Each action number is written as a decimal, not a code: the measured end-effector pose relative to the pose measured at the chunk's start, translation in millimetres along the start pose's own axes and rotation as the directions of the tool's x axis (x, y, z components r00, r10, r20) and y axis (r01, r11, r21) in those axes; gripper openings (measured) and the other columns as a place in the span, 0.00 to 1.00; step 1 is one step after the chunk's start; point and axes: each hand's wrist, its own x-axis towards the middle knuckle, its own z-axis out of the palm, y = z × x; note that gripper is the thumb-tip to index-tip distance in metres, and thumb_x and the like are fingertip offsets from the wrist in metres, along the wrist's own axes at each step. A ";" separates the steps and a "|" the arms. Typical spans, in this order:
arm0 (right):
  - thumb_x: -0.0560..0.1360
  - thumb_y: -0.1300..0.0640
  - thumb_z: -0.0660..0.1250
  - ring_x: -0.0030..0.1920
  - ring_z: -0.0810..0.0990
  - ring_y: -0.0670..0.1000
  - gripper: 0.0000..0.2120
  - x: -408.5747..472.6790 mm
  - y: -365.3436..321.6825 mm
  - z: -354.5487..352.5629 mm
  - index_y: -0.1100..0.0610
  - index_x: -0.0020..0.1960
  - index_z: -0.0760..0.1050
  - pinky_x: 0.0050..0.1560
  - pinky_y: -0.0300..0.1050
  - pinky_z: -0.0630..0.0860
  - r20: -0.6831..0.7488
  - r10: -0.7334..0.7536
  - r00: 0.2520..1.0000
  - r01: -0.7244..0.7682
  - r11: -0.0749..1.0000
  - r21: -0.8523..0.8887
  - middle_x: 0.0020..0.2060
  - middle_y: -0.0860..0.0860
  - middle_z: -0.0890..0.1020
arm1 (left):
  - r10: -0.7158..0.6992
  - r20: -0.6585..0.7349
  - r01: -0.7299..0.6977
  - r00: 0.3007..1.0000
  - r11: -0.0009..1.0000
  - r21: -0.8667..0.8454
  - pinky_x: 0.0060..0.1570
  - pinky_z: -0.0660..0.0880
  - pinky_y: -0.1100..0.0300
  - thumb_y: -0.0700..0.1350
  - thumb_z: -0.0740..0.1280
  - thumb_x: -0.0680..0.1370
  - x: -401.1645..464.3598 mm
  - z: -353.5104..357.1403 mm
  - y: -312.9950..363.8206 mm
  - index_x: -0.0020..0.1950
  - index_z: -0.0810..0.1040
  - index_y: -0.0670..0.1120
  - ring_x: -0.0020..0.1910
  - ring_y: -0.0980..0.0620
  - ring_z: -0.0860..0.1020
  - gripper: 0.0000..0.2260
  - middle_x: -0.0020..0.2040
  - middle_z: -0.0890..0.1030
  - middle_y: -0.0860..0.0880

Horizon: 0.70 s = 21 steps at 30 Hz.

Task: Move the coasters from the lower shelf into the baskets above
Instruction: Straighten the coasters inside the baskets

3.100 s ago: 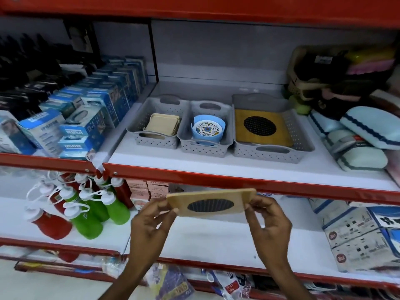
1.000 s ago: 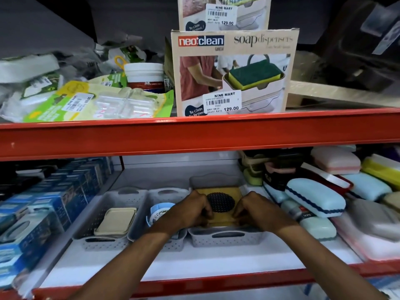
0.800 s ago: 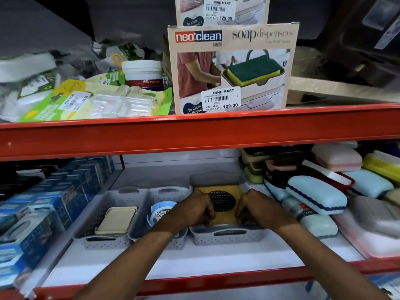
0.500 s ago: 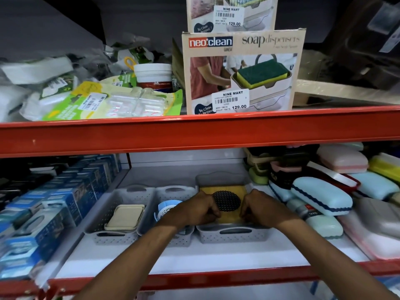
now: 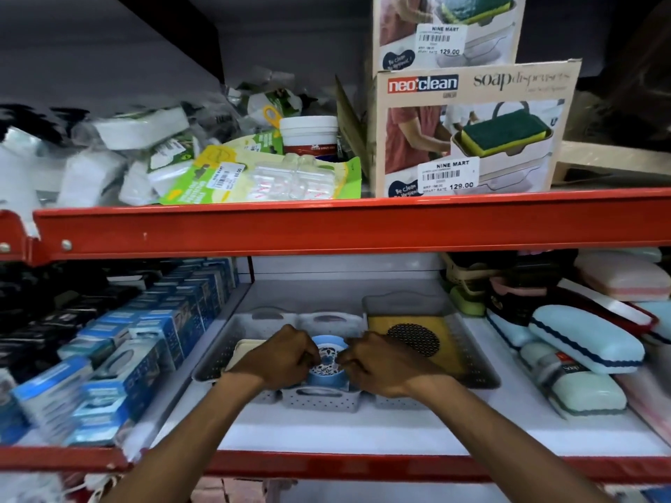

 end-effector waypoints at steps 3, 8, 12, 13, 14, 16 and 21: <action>0.76 0.49 0.54 0.37 0.80 0.52 0.18 8.7 0.7 7.6 0.56 0.44 0.80 0.37 0.53 0.80 -0.006 0.011 1.000 -0.011 0.999 -0.047 0.39 0.52 0.82 | 0.005 0.007 -0.006 1.000 1.000 0.005 0.54 0.69 0.70 0.35 0.59 0.73 -1.7 -1.8 7.7 0.55 0.85 0.45 0.56 0.51 0.81 0.18 0.57 0.85 0.46; 0.74 0.49 0.52 0.33 0.78 0.54 0.18 9.9 -0.4 7.0 0.58 0.36 0.74 0.32 0.51 0.76 -0.028 0.020 0.999 -0.020 1.000 -0.004 0.32 0.54 0.78 | 0.042 0.030 -0.041 0.999 0.999 -0.018 0.60 0.77 0.59 0.36 0.58 0.74 -8.1 -5.1 6.2 0.55 0.85 0.44 0.55 0.48 0.81 0.18 0.56 0.85 0.44; 0.77 0.54 0.56 0.35 0.79 0.54 0.15 9.0 -11.0 0.1 0.59 0.38 0.77 0.35 0.50 0.75 -0.048 0.050 0.998 -0.047 0.997 0.058 0.34 0.54 0.80 | 0.042 -0.017 -0.043 0.999 0.998 -0.048 0.55 0.77 0.60 0.37 0.59 0.77 -21.0 -19.4 -2.7 0.56 0.83 0.49 0.43 0.56 0.78 0.16 0.50 0.85 0.52; 0.78 0.54 0.57 0.38 0.80 0.54 0.15 9.3 -16.5 -2.6 0.57 0.41 0.79 0.38 0.50 0.76 -0.082 0.040 0.996 -0.033 0.996 0.082 0.38 0.54 0.83 | 0.018 -0.074 -0.023 0.997 0.998 -0.060 0.56 0.78 0.60 0.36 0.59 0.78 -24.4 -25.5 -11.9 0.58 0.83 0.49 0.45 0.57 0.80 0.17 0.52 0.84 0.54; 0.80 0.54 0.57 0.44 0.82 0.53 0.14 10.0 -23.4 -5.5 0.54 0.49 0.82 0.43 0.48 0.77 -0.124 0.026 0.992 -0.013 0.994 0.104 0.47 0.53 0.85 | -0.024 -0.146 0.013 0.989 0.997 -0.075 0.60 0.78 0.58 0.35 0.58 0.77 -28.5 -33.5 -20.7 0.58 0.83 0.49 0.50 0.56 0.82 0.18 0.55 0.84 0.53; 0.81 0.51 0.56 0.59 0.80 0.52 0.17 16.7 -39.3 -8.5 0.49 0.65 0.78 0.59 0.50 0.78 -0.156 -0.005 0.988 0.028 0.990 0.141 0.65 0.50 0.81 | -0.103 -0.228 0.084 0.968 0.992 -0.090 0.64 0.77 0.56 0.33 0.57 0.77 -38.1 -44.5 -40.8 0.57 0.84 0.46 0.55 0.53 0.82 0.18 0.59 0.84 0.48; 0.80 0.49 0.53 0.48 0.79 0.55 0.16 44.9 -68.9 9.3 0.53 0.50 0.78 0.41 0.48 0.71 -0.068 -0.059 0.996 0.067 0.990 0.123 0.52 0.52 0.79 | -0.210 -0.076 0.210 0.975 0.978 -0.018 0.50 0.75 0.68 0.36 0.60 0.78 -50.1 -30.1 -56.9 0.58 0.83 0.46 0.52 0.47 0.81 0.16 0.60 0.83 0.43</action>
